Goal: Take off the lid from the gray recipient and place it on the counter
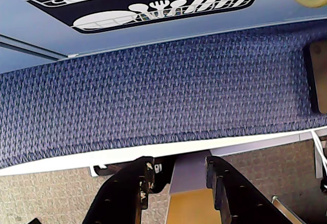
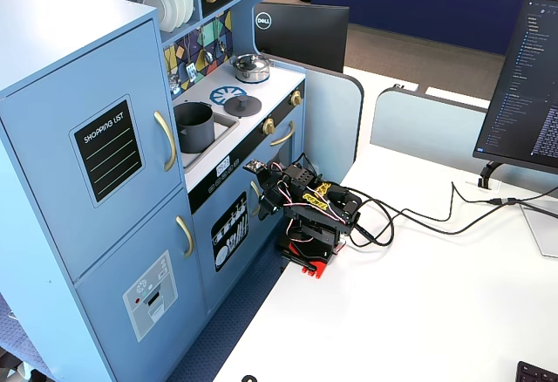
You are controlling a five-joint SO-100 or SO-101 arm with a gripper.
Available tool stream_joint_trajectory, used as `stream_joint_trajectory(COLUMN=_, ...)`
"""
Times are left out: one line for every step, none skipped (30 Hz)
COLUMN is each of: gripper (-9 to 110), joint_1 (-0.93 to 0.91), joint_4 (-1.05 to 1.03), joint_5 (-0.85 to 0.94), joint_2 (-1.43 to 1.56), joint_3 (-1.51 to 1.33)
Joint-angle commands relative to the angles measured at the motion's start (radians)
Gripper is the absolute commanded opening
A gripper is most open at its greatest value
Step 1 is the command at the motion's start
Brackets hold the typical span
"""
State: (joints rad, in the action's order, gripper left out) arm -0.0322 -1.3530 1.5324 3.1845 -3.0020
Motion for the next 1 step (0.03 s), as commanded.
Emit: stream_joint_trajectory(gripper=3, joint_1=-0.012, joint_4=-0.178, joint_5=-0.003, joint_2=-0.006, joint_3=0.000)
